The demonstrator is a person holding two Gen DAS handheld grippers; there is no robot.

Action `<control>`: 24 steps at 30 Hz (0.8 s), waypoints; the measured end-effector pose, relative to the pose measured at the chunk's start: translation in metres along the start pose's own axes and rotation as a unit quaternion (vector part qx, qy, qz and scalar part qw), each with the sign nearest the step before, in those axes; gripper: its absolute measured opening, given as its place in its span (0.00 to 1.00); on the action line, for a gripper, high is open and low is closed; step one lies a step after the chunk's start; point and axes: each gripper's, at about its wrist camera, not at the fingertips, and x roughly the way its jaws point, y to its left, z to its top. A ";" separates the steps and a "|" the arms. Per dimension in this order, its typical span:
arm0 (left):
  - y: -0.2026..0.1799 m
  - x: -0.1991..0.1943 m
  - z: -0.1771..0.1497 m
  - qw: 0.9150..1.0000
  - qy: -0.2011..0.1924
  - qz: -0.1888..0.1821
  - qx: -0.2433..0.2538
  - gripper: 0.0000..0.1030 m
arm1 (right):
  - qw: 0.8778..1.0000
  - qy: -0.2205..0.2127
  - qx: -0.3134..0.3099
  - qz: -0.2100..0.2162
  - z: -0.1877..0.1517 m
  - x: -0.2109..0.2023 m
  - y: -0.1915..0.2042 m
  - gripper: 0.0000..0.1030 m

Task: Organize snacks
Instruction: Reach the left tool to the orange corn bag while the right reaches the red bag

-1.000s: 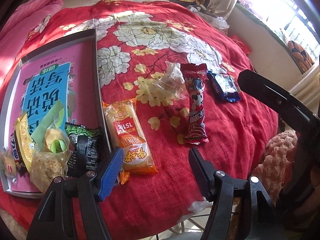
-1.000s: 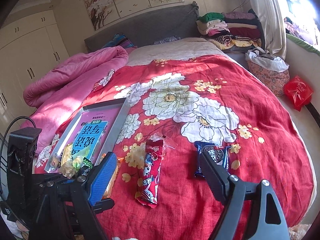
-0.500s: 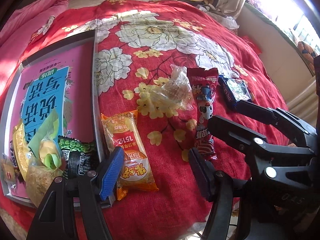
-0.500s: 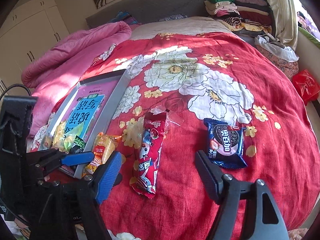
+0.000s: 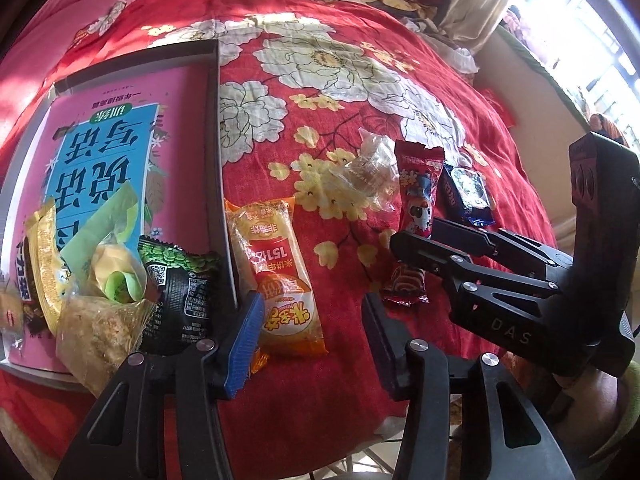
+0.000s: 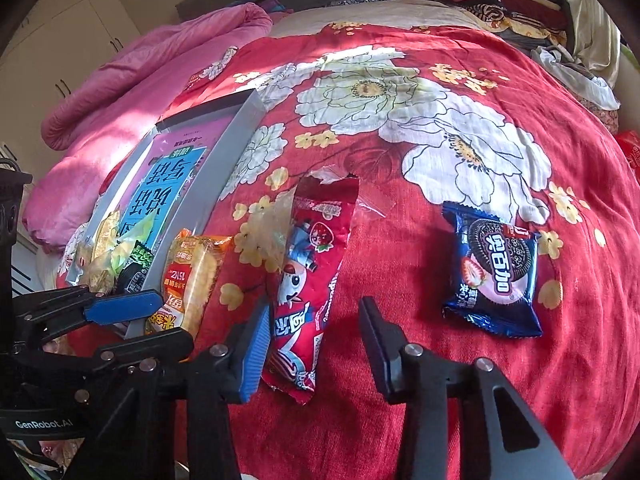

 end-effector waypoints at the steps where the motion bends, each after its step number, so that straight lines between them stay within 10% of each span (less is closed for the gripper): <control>1: -0.001 0.001 0.000 1.000 0.005 0.004 0.001 0.51 | 1.000 -0.001 0.003 0.002 0.000 -0.001 -0.001 0.43; 13: -0.032 0.029 0.008 0.989 0.007 0.130 0.071 0.50 | 1.000 -0.001 0.016 0.016 0.002 -0.001 -0.007 0.43; 19: -0.045 0.042 0.002 0.963 -0.009 0.213 0.162 0.31 | 0.999 0.000 0.023 0.022 0.003 0.001 -0.010 0.43; 24: -0.038 0.035 0.007 0.970 -0.010 0.180 0.163 0.28 | 0.999 0.000 0.024 0.028 0.004 0.002 -0.010 0.43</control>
